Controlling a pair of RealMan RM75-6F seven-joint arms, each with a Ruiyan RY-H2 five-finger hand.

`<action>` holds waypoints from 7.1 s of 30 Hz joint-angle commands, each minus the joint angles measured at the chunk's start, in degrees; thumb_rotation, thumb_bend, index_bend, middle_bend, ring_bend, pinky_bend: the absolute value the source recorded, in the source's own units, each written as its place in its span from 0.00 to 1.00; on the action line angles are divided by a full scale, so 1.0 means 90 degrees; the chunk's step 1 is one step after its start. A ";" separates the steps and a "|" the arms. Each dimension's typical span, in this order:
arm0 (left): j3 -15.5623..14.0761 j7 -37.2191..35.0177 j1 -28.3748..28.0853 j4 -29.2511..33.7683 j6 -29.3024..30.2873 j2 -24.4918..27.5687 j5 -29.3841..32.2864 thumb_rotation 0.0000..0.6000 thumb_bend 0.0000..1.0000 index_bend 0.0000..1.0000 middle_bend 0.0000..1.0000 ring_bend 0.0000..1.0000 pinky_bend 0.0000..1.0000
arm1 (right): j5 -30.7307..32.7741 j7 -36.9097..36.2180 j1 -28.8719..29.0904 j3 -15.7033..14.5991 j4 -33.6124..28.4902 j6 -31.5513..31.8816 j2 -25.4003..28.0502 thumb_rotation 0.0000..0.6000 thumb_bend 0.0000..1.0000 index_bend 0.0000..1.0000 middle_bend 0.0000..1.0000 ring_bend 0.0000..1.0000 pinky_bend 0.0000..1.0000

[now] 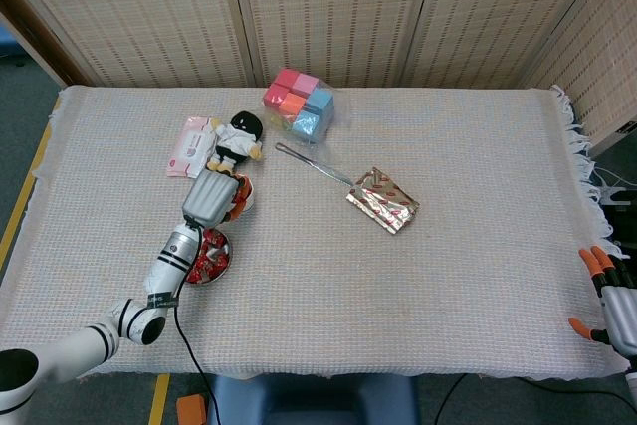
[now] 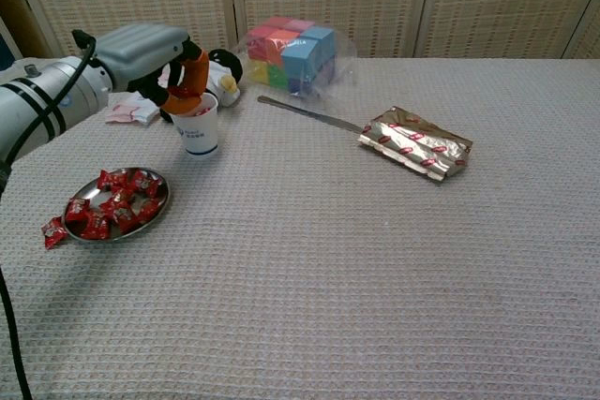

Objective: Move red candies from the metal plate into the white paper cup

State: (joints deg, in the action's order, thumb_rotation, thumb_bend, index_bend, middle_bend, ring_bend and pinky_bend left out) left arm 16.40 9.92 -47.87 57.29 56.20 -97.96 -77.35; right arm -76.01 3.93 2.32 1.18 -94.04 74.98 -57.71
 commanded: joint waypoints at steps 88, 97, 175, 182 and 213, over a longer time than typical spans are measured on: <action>-0.1590 -0.0197 0.3357 -0.0660 0.2240 -0.0543 -0.0554 1.00 0.38 0.43 0.48 0.52 0.94 | -0.0668 -0.0162 -0.0116 -0.0235 -0.0170 0.0306 0.0111 1.00 0.09 0.00 0.00 0.00 0.20; -0.1550 -0.0330 0.3354 -0.0633 0.2265 -0.0488 -0.0625 1.00 0.38 0.44 0.48 0.54 0.94 | -0.0623 -0.0120 -0.0107 -0.0227 -0.0185 0.0275 0.0103 1.00 0.09 0.00 0.00 0.00 0.20; 0.0413 -0.0162 0.0056 -0.1533 0.0257 -0.1062 0.0322 1.00 0.38 0.44 0.53 0.56 0.89 | 0.0182 0.0173 0.0046 0.0029 -0.0041 -0.0094 -0.0034 1.00 0.09 0.00 0.00 0.00 0.20; 0.0242 -0.0147 0.0102 -0.1481 0.0388 -0.0967 0.0297 1.00 0.39 0.18 0.36 0.40 0.76 | 0.0136 0.0141 0.0024 0.0020 -0.0065 -0.0040 -0.0017 1.00 0.09 0.00 0.00 0.00 0.20; -0.1654 0.0448 0.2451 0.1209 0.1946 0.0141 -0.0536 1.00 0.37 0.11 0.26 0.33 0.85 | -0.0650 -0.0188 -0.0179 -0.0221 -0.0224 0.0414 0.0160 1.00 0.09 0.00 0.00 0.00 0.20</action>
State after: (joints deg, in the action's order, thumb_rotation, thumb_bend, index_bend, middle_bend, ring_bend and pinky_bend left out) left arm 1.33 13.11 -25.56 69.18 73.99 -95.66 -81.91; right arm -81.75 2.33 0.76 -0.77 -96.08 78.61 -56.31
